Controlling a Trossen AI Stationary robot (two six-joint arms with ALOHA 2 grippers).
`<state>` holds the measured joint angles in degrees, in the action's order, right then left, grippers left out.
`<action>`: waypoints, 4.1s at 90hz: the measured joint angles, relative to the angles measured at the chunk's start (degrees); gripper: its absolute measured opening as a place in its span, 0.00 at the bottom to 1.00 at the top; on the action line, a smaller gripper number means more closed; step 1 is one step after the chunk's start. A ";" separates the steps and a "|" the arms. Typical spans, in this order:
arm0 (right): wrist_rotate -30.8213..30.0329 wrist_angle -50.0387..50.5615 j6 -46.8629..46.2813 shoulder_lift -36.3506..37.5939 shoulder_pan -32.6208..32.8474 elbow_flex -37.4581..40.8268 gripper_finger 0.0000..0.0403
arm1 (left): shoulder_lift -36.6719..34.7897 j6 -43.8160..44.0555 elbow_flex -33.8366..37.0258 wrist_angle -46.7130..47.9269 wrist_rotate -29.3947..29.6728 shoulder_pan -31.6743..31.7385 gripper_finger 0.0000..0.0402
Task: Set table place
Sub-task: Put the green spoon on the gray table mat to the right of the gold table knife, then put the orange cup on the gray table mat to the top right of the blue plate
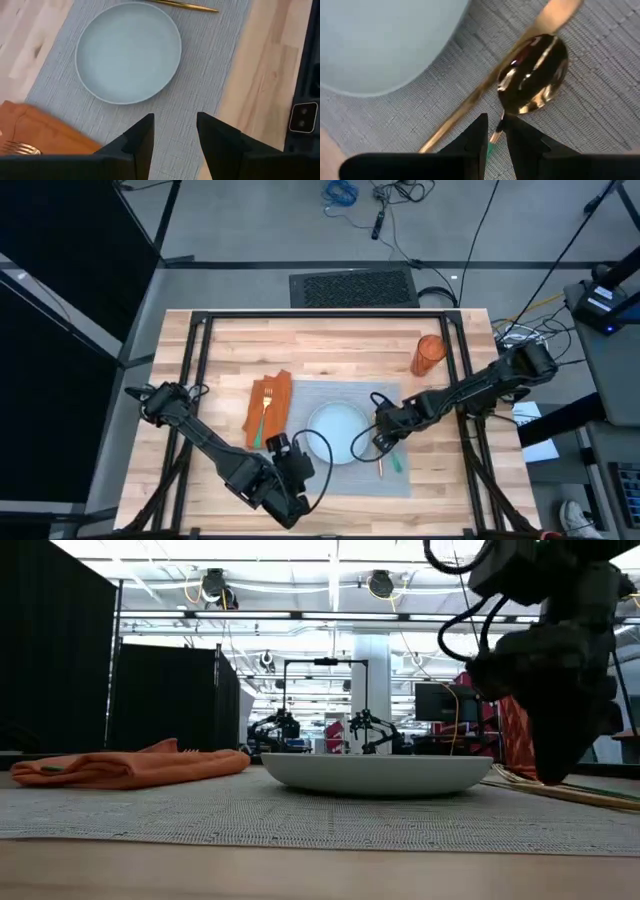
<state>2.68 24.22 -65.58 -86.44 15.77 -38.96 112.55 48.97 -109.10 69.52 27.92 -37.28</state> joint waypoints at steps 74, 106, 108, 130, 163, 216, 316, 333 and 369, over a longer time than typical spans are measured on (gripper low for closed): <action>-0.56 2.02 -8.84 -1.15 -0.27 0.14 0.01 | 0.00 -6.37 0.00 -6.23 -0.31 -3.07 0.33; -0.78 1.00 -13.86 -1.10 -0.37 0.19 0.00 | 0.00 -7.93 0.00 -6.15 -0.24 -3.77 0.33; -0.85 0.85 -14.31 -0.99 -0.37 0.21 0.00 | 0.00 -7.93 0.00 -6.15 -0.24 -3.80 0.33; -4.53 -0.46 -20.12 0.00 0.05 0.26 0.00 | 0.00 -7.76 0.00 -6.22 -0.19 -4.57 0.33; -10.76 5.20 -29.30 4.72 3.03 0.50 0.00 | 0.00 -7.82 0.00 -9.46 0.84 -6.42 0.33; -14.72 8.71 -41.95 6.19 6.47 0.26 0.00 | 0.00 -10.17 0.00 -12.64 0.94 -10.58 0.33; -16.39 7.31 -43.47 2.17 4.13 0.19 0.18 | 0.09 -13.73 0.00 -15.20 0.94 -14.51 0.33; -16.41 7.32 -43.81 2.17 4.13 0.19 0.27 | 0.09 -13.66 0.00 -15.21 1.03 -14.51 0.33; -19.33 9.90 -40.85 8.83 4.57 0.19 0.29 | 0.09 -13.47 0.00 -15.21 1.53 -14.51 0.33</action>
<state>-16.66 34.12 -106.43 -77.61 20.34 -38.76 112.64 35.50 -109.10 54.30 29.45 -51.79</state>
